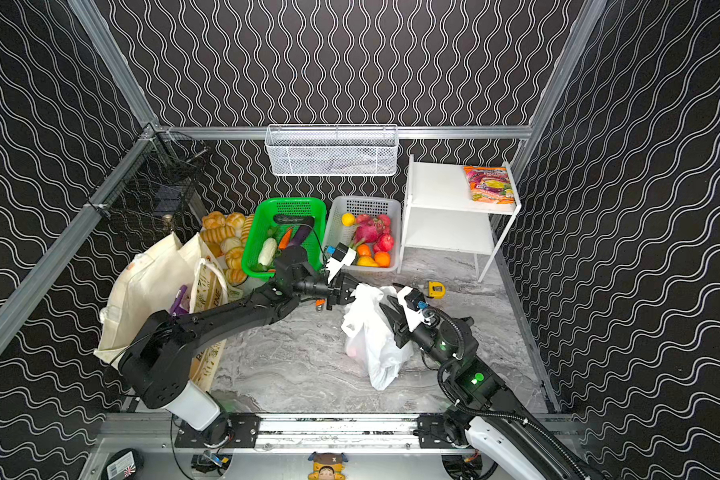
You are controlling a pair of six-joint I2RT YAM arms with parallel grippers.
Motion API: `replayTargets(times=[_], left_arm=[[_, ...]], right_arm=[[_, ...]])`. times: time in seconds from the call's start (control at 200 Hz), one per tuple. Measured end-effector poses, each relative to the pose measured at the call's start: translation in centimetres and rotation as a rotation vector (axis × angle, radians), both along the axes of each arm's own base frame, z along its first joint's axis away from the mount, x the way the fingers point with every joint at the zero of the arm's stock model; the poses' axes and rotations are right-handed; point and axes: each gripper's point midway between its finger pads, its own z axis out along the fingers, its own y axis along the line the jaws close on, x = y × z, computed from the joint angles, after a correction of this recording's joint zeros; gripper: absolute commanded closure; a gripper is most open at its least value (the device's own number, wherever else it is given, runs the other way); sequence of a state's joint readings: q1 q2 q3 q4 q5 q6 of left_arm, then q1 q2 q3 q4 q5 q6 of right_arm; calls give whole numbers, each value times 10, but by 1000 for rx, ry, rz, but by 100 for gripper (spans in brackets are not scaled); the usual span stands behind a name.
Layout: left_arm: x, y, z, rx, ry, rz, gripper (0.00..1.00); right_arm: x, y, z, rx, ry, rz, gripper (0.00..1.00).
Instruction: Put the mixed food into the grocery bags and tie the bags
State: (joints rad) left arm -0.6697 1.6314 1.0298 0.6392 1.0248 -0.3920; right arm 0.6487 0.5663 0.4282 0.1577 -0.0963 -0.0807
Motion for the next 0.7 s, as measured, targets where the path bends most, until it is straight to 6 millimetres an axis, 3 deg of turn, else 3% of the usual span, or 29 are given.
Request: replayTargets(times=[0.095,0.511,0.591,0.701], left_arm=[[2,-3,-2,-13,23,0,100],[4,-16,-2,-116,141,-51,100],[4,-16,2,-137,150,-50,100],[3,-16,7,-146,142,-50,100]], right_arm=[[-3,5,-7,2,29,31,97],[11,37,-14,57,77,123,98],[8,41,-10,75,67,153,95],[2,38,-3,97,43,159,84]])
